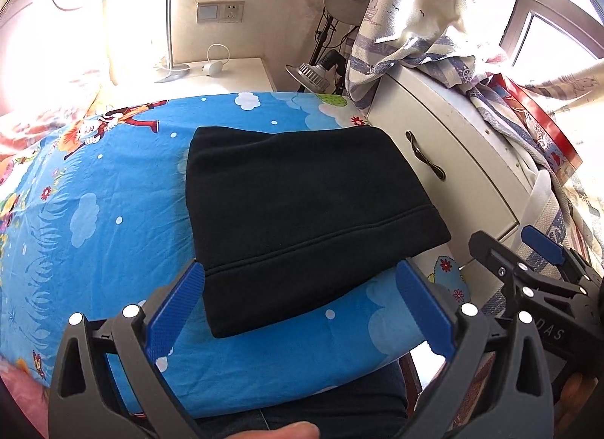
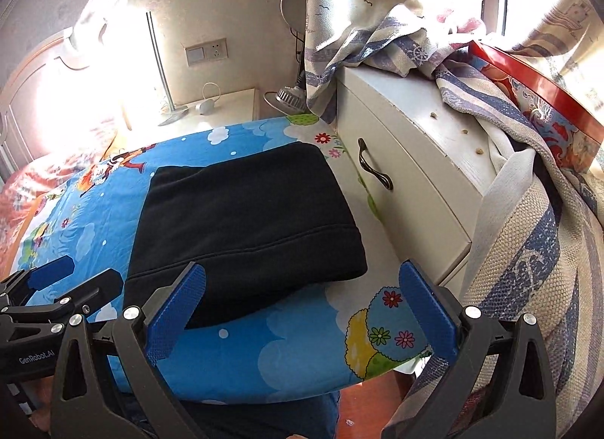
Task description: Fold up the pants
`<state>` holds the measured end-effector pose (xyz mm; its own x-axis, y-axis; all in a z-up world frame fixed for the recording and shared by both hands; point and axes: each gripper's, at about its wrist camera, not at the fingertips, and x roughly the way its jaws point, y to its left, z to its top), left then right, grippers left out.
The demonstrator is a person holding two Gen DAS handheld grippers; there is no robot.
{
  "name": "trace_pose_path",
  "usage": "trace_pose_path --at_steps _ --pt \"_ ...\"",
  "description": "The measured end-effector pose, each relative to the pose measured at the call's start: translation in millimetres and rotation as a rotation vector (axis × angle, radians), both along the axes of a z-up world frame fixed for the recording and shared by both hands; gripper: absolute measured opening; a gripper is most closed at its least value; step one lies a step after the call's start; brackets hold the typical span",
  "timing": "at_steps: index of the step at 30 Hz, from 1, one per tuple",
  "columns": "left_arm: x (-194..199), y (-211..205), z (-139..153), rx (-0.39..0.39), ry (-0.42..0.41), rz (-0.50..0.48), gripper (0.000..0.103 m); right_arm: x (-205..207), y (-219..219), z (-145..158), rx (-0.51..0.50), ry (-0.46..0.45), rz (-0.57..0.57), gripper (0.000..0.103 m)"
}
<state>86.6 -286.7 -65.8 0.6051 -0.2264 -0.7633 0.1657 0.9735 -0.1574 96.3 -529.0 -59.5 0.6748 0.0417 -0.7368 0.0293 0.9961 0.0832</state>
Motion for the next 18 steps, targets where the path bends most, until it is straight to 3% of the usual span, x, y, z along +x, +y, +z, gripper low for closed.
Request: trace_pose_path --at_steps 18 --pt "-1.6 2.5 -2.3 -0.007 -0.006 -0.002 0.101 -1.2 2.1 -4.0 0.006 0.005 0.018 0.099"
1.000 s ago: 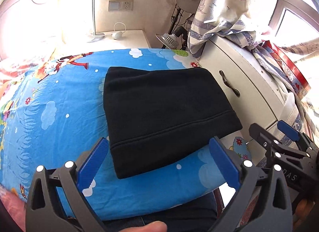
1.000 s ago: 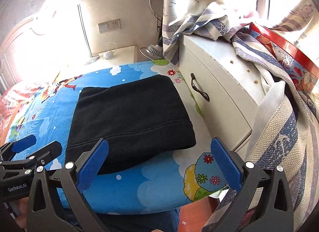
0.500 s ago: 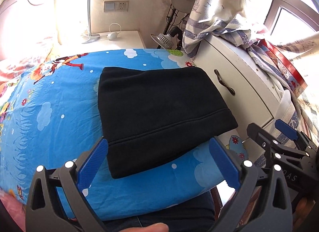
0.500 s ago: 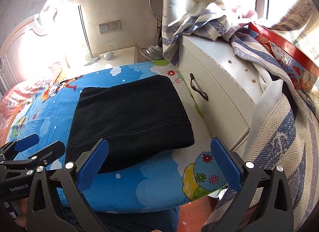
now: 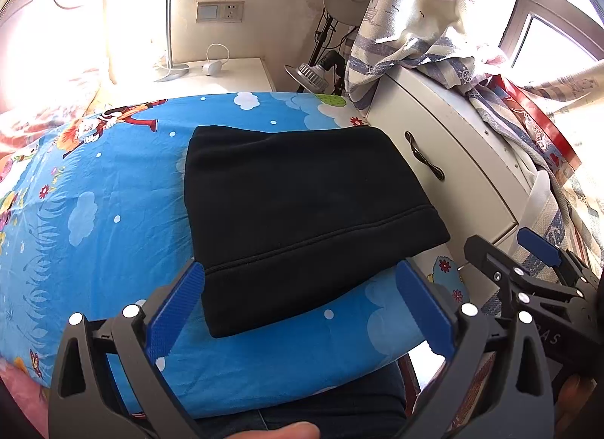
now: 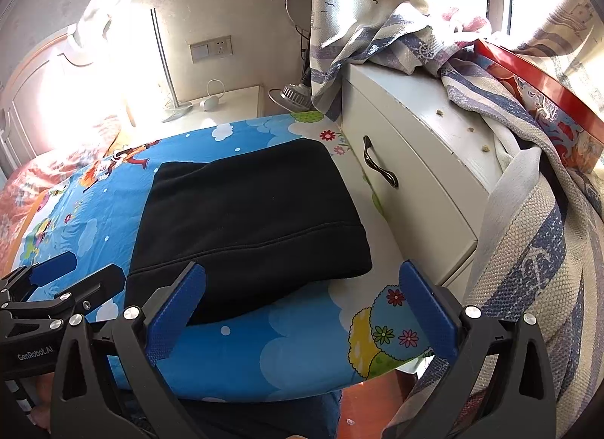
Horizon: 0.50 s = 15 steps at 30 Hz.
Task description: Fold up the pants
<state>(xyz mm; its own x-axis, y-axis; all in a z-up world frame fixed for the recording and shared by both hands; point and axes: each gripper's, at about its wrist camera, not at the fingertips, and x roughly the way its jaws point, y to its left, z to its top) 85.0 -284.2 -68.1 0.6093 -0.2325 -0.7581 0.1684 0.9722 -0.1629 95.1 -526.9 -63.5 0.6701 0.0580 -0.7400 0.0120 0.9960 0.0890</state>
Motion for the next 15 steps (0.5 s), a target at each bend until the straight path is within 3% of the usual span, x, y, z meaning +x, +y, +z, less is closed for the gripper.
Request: trace_pose_path --at_steps 15 --pt "-1.0 -1.7 -0.4 0.002 -0.004 -0.001 0.101 1.0 -0.2 -2.3 0.001 0.002 0.005 0.099"
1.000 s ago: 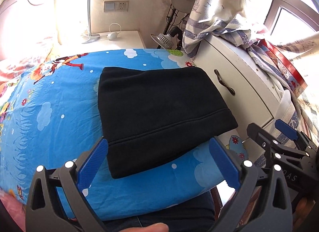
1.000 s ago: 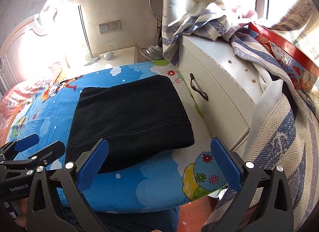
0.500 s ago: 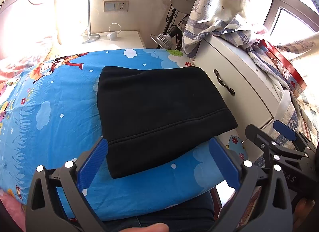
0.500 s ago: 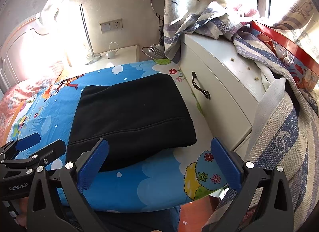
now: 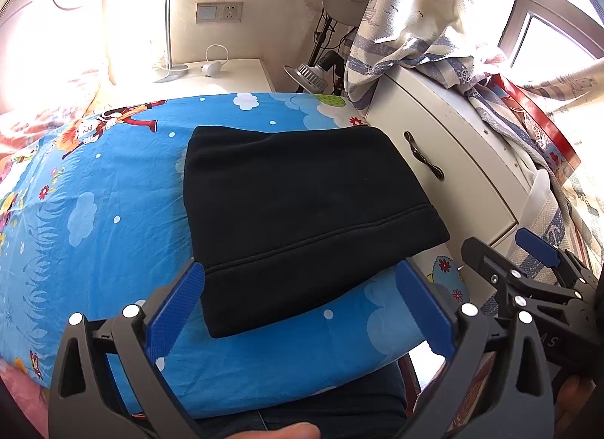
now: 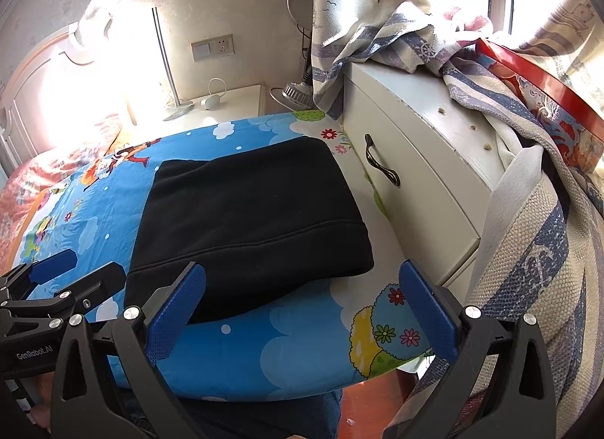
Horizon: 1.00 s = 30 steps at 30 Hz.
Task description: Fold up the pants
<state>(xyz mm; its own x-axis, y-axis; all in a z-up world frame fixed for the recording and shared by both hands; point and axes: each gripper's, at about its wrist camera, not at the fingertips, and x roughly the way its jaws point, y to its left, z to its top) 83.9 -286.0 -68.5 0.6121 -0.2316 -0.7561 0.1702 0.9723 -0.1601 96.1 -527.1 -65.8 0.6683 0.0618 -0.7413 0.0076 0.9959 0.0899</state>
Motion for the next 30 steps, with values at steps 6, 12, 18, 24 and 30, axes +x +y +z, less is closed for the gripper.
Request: trace_pose_path --at_steps 6,12,18,24,30 --pt "-1.1 -0.4 -0.3 -0.002 -0.003 -0.001 0.101 0.1 -1.2 -2.0 0.000 0.003 -0.003 0.099" --pt "-0.8 -0.5 -0.4 -0.002 -0.001 -0.002 0.101 0.8 -1.3 -4.4 -0.001 0.007 -0.001 0.099" --pt "-4.4 -5.5 0.4 0.006 -0.030 -0.017 0.101 1.3 -2.5 -7.3 -0.010 0.011 -0.005 0.099" --pt "-1.9 -10.3 4.7 -0.057 -0.052 -0.073 0.101 4.5 -3.3 -15.5 -0.017 0.016 -0.001 0.098" --pt "8.6 101.4 -8.2 -0.027 -0.111 0.208 0.101 12.6 11.3 -39.1 0.040 0.043 0.087 0.099"
